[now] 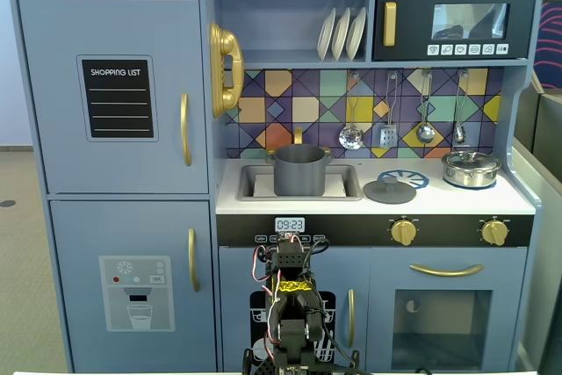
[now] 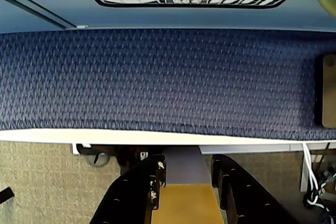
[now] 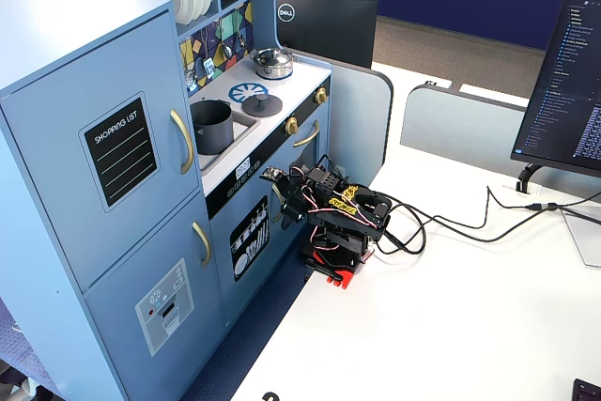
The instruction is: Take off the lid from the gray recipient and place it on the counter
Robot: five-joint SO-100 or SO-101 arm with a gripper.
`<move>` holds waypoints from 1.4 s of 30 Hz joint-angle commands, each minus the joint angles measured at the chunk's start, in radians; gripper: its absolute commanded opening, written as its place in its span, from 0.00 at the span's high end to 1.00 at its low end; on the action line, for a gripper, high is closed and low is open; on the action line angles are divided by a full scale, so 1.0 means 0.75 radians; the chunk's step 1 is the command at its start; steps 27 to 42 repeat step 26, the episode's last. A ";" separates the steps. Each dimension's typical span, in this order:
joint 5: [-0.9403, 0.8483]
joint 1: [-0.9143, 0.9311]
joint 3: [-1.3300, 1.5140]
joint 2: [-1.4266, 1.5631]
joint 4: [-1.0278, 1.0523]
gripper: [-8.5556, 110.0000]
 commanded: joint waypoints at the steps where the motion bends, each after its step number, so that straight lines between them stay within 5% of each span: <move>1: 0.098 -0.004 -0.002 -0.010 0.227 0.90; 42: 0.151 0.002 -0.002 -0.008 0.227 0.86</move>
